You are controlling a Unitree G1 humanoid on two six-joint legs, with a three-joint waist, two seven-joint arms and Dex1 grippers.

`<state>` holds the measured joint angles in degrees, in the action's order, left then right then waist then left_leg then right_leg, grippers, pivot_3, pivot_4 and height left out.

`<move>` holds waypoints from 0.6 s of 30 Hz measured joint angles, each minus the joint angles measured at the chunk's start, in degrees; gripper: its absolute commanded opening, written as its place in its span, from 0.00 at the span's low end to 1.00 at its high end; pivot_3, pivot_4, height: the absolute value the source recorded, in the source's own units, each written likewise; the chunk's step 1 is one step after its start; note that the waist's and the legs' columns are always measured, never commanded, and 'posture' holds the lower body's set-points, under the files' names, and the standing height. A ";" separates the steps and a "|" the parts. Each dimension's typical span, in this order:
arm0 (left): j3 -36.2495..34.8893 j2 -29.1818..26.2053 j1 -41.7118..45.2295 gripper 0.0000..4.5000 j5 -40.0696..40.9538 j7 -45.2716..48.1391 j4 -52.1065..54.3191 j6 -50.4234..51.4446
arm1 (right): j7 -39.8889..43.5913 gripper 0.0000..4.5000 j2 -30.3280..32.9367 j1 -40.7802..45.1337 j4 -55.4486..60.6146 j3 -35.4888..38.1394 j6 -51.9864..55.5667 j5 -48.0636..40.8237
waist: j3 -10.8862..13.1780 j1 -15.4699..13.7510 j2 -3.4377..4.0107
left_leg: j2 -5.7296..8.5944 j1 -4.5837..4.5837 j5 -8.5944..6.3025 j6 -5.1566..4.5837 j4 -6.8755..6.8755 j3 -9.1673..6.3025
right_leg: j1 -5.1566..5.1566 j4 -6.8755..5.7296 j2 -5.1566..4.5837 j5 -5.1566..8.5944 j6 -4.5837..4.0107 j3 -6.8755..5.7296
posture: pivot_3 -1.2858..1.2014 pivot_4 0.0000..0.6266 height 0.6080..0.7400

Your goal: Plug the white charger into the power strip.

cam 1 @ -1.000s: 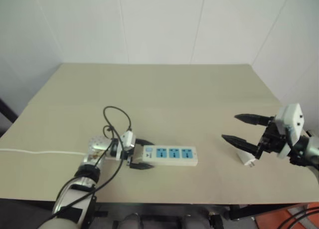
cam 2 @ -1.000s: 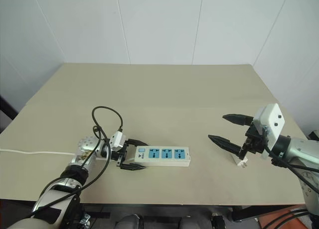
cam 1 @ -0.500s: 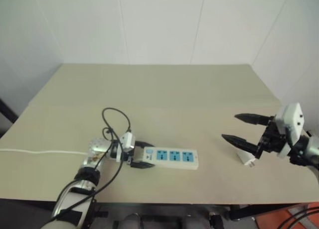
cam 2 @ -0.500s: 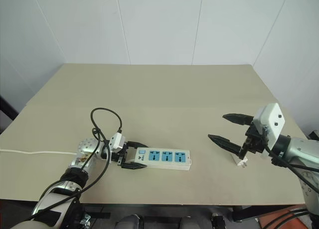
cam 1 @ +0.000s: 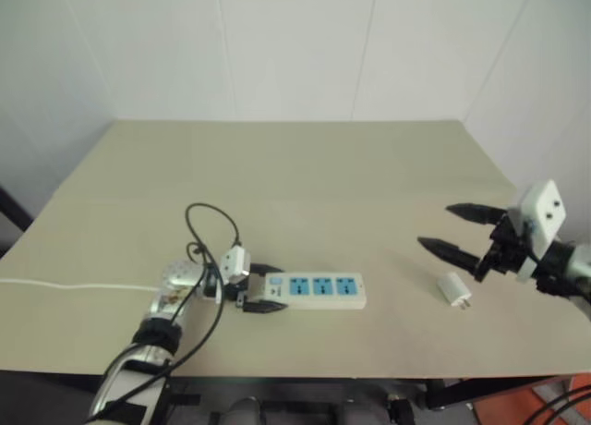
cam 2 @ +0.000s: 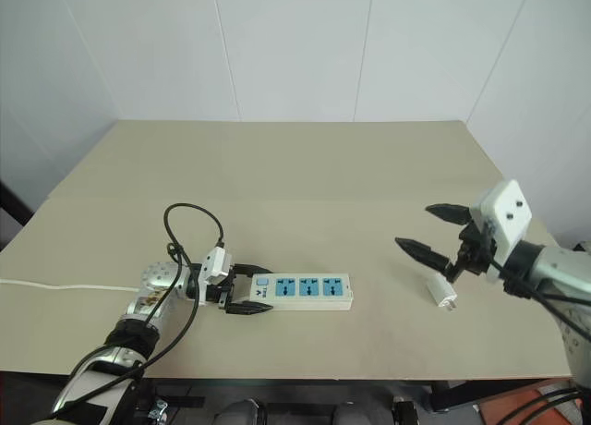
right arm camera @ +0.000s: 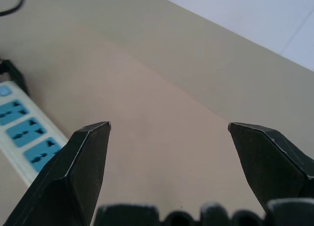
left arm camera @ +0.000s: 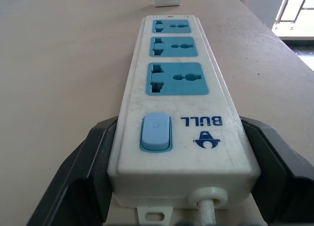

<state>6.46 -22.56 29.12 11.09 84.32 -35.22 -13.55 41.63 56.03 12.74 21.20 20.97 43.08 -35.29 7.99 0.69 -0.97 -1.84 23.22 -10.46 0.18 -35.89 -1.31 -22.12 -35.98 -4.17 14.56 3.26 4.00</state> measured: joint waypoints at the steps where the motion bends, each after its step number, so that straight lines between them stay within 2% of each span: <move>1: 0.01 -0.24 -0.43 0.73 0.09 -0.29 0.79 0.35 | -2.03 1.00 1.13 4.14 -1.41 -1.20 6.35 -0.92 | 0.00 0.05 0.00 | 0.00 0.01 0.00 0.00 -0.01 0.00 | 0.00 0.00 0.00 0.00 -0.02 0.00 | 0.52 0.24 1.00; 3: 0.30 -0.43 -0.73 0.73 0.19 -0.60 1.61 1.14 | -5.56 1.00 3.05 12.93 -4.66 -3.94 18.91 -2.15 | 0.00 0.06 0.00 | -0.01 -0.01 0.00 0.00 0.01 -0.01 | -0.01 0.03 -0.01 0.01 -0.07 -0.01 | 0.52 0.24 1.00; 5: 0.68 -0.50 -0.59 0.73 0.26 -0.68 1.86 1.38 | -8.05 1.00 4.29 24.03 -9.85 -9.73 32.52 -1.98 | -0.01 0.09 0.03 | 0.00 0.02 0.00 0.00 0.05 0.01 | -0.08 0.04 -0.05 0.02 -0.13 -0.01 | 0.52 0.24 1.00; 8: 1.29 -0.40 -0.24 0.73 0.36 -0.37 1.91 1.24 | -8.80 1.00 5.73 36.62 -18.58 -21.23 45.51 -1.99 | -0.01 -0.31 0.03 | 0.00 0.12 0.00 0.00 0.10 -0.02 | -0.15 0.11 -0.08 0.07 -0.21 -0.08 | 0.52 0.24 1.00; 13: 1.85 -0.40 0.35 0.73 0.40 0.46 1.83 0.98 | -6.61 1.00 7.77 48.90 -31.05 -41.99 48.97 -2.00 | -0.02 -0.46 0.03 | 0.09 0.34 -0.07 -0.10 0.10 0.06 | -0.32 0.15 -0.19 0.07 -0.16 -0.05 | 0.52 0.24 1.00; 18: 2.04 -0.25 0.43 0.73 0.37 0.23 1.78 0.85 | -2.97 1.00 7.79 54.19 -35.10 -53.42 48.99 -1.37 | -0.02 -0.67 0.04 | 0.08 0.42 -0.07 -0.11 0.04 0.03 | -0.40 0.09 -0.17 0.07 -0.14 -0.08 | 0.52 0.24 1.00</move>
<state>8.50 -22.80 29.55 11.46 84.55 -33.43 -12.71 38.65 63.82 66.93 -13.91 -32.45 92.06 -36.66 7.98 0.02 -0.93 -1.76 23.64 -10.53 0.08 -35.85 -1.28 -22.51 -35.89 -4.34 14.63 3.11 3.92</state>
